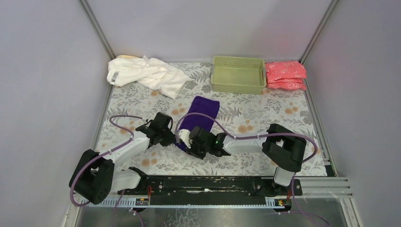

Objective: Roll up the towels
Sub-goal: Roll the towel at the center of the board.

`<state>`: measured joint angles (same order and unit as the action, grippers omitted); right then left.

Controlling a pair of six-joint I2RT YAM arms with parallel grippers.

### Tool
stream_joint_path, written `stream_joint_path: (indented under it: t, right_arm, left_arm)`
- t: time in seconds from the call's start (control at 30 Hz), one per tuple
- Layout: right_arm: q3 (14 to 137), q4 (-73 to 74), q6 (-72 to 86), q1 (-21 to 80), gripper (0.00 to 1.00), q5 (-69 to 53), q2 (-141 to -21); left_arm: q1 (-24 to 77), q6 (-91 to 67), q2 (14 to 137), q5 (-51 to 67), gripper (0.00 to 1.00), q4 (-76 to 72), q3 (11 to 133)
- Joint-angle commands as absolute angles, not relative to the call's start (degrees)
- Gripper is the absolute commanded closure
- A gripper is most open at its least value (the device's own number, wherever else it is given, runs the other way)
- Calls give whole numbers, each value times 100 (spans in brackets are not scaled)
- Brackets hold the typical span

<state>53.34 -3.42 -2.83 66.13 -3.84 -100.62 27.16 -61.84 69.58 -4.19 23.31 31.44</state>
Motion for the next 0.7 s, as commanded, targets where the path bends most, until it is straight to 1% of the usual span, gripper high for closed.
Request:
stream_joint_path:
  t: [0.0,0.3,0.4,0.5,0.57,0.67]
  right_arm:
    - [5676,-67,134,6272,100,-1814,-10144]
    - [5723,-710,1452,5127,100,-4107,-10578]
    - [5615,-1064,1870,4871,100,-4564,-10761]
    - [5561,-1239,2190,4689,100,-4797,-10949]
    - [5476,-1471,2444,4570,100,-4997,-11069]
    - [5327,-1833,2830,4409,100,-5199,-11219]
  left_arm:
    - [2593,-6012,6922,-843,89,2475,3376]
    - [2451,-5924,6772,-816,65,2476,3379]
    - [2405,-5957,6457,-782,53,2551,3248]
    - [2383,-5959,6058,-745,45,2789,3148]
    - [2375,-5959,5729,-652,41,2924,3065]
    - [2373,-6000,5344,-483,41,3105,2918]
